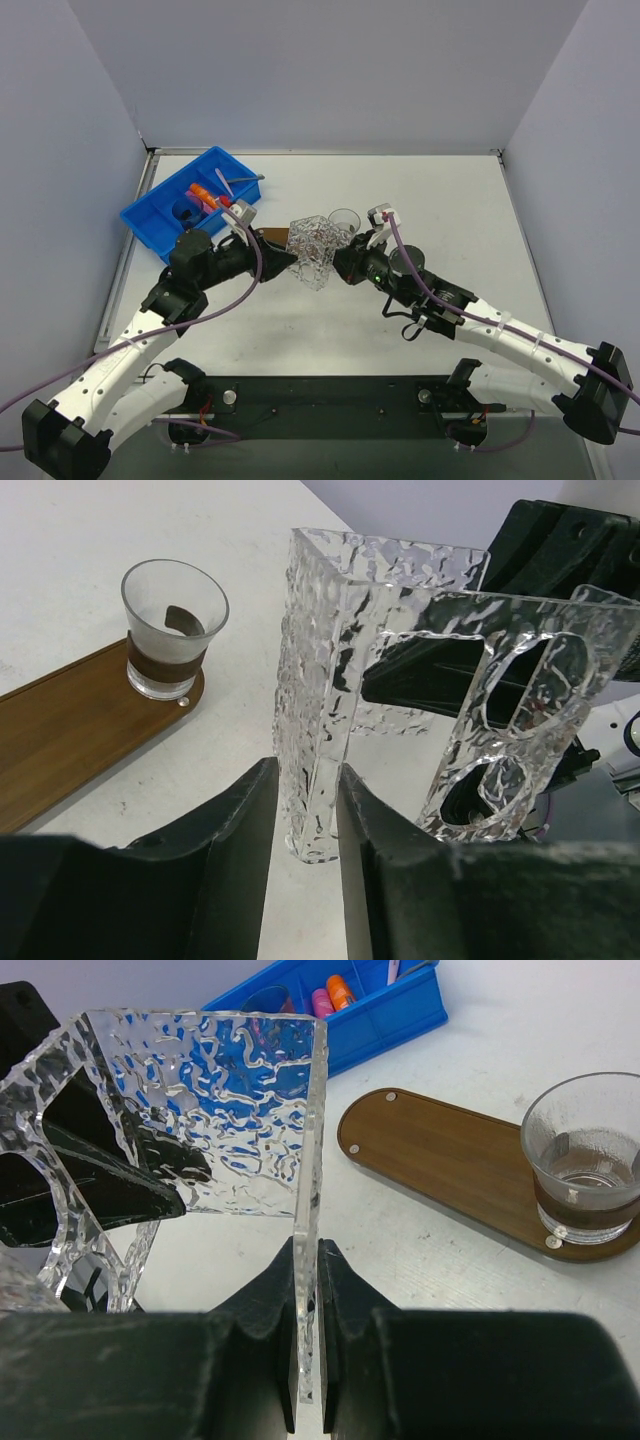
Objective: Prepare toiletry sets of a toothbrush and toothpaste on the tray
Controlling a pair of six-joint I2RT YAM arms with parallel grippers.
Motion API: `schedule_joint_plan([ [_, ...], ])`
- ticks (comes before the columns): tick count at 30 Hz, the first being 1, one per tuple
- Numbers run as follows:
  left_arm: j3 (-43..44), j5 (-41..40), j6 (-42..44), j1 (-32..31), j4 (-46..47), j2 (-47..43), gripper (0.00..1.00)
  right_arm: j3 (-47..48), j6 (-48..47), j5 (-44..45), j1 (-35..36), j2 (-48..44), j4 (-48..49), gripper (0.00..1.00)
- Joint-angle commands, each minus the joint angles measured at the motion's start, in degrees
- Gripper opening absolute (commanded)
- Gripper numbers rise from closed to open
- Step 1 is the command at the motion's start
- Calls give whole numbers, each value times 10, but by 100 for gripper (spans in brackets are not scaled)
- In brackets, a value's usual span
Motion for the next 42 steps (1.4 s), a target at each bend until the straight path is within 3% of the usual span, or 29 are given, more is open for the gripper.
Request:
schedule_joint_plan([
  [1, 32, -2, 37, -1, 8, -1, 34, 7, 28, -8, -3, 4, 55, 0],
  [8, 48, 1, 88, -1, -61, 4, 0, 4, 46, -4, -3, 27, 50, 0],
  [14, 55, -20, 147, -1, -104, 6, 0, 8, 47, -4, -3, 31, 20, 14],
  [17, 56, -32, 174, -1, -119, 8, 0, 12, 41, -11, -3, 25, -9, 24],
  [18, 58, -40, 182, -1, -125, 10, 0, 14, 40, -16, -4, 21, -29, 32],
  [23, 48, -76, 204, -1, -131, 5, 0, 20, 50, -58, -4, -4, -91, 44],
  [28, 48, -101, 219, -4, -144, 3, 0, 26, 45, -65, -3, -46, -152, 64],
  [34, 47, -115, 241, -36, -159, 0, 0, 80, 32, -128, -30, -63, -191, 62],
  [35, 45, -112, 256, -56, -160, 0, 0, 90, 37, -188, -43, -60, -194, 61],
  [42, 37, -162, 293, -132, -178, -7, 0, 165, 38, -382, -118, 10, -256, 53],
])
